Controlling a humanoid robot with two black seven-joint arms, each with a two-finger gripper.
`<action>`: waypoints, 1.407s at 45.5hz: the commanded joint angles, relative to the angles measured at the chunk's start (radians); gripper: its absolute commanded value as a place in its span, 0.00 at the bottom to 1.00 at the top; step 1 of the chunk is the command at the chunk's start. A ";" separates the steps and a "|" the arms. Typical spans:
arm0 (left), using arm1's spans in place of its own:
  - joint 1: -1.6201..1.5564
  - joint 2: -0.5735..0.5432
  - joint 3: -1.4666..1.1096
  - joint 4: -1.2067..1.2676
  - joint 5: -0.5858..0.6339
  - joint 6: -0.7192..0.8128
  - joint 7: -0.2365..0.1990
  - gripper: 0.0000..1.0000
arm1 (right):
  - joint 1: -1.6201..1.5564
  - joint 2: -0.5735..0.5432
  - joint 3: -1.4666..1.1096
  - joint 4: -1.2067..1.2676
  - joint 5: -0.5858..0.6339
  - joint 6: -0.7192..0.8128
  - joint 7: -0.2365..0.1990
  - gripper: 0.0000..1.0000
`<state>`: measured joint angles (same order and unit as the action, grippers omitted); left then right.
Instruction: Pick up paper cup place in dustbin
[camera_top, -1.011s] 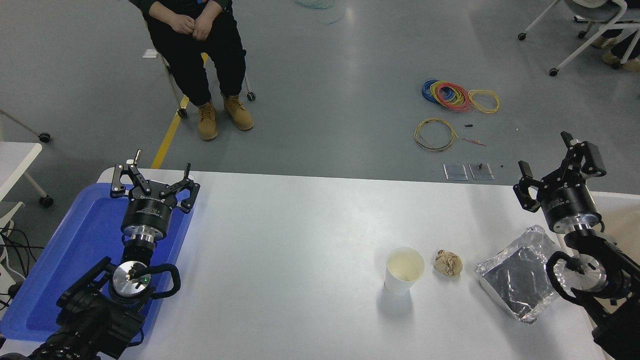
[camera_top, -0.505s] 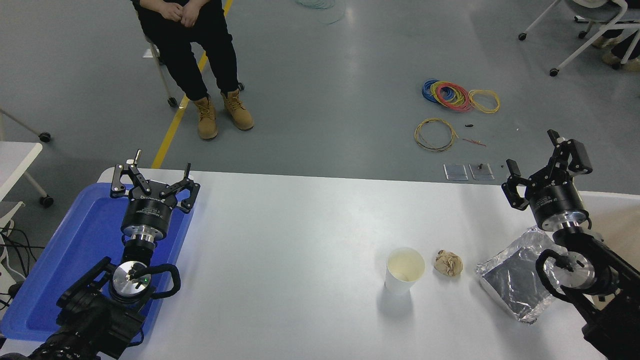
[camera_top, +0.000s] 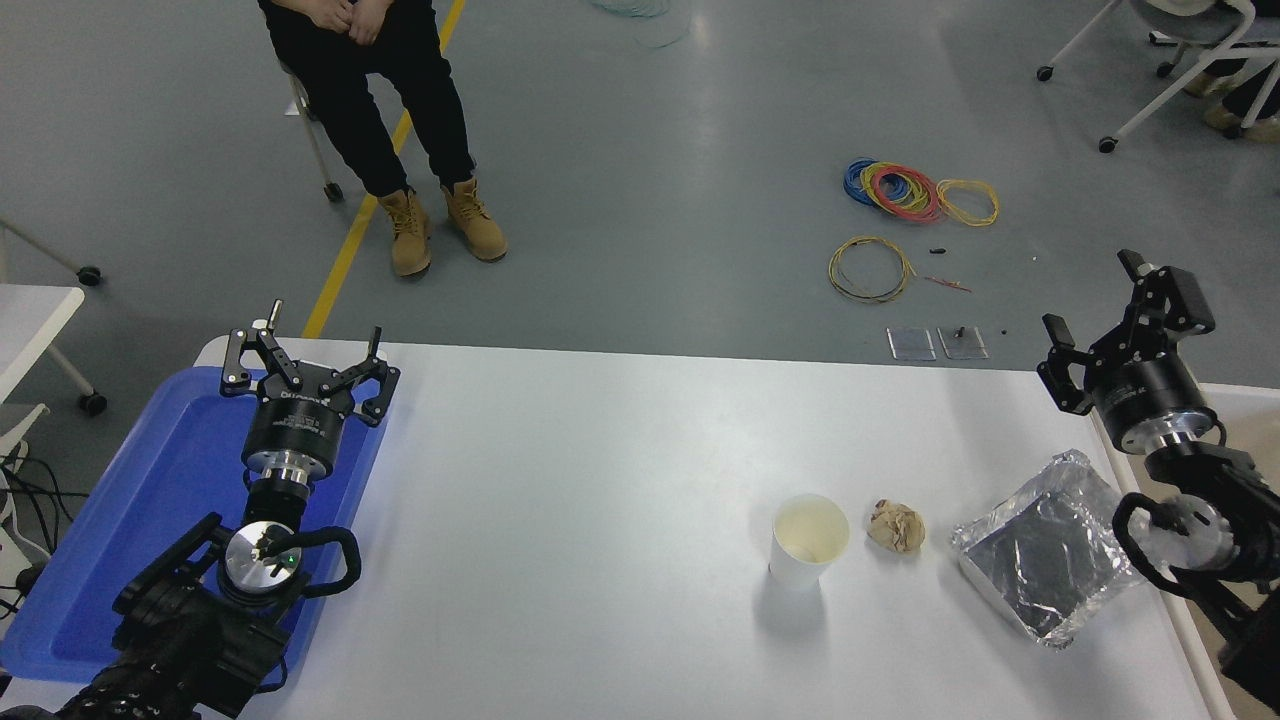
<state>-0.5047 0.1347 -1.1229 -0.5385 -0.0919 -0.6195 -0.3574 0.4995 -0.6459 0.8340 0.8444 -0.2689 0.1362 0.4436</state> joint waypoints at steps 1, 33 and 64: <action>0.000 0.000 0.000 0.000 0.000 0.000 0.000 1.00 | 0.236 -0.196 -0.467 -0.001 0.043 -0.003 -0.005 1.00; 0.000 -0.001 0.000 0.000 0.000 0.000 0.002 1.00 | 1.269 -0.028 -2.046 0.013 0.080 0.246 -0.103 1.00; 0.000 0.000 0.000 0.000 0.000 0.000 0.002 1.00 | 1.602 0.206 -2.253 0.286 0.060 0.649 -0.102 1.00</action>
<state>-0.5047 0.1344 -1.1229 -0.5384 -0.0921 -0.6198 -0.3559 1.9957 -0.5051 -1.3967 1.0352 -0.2057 0.6709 0.3457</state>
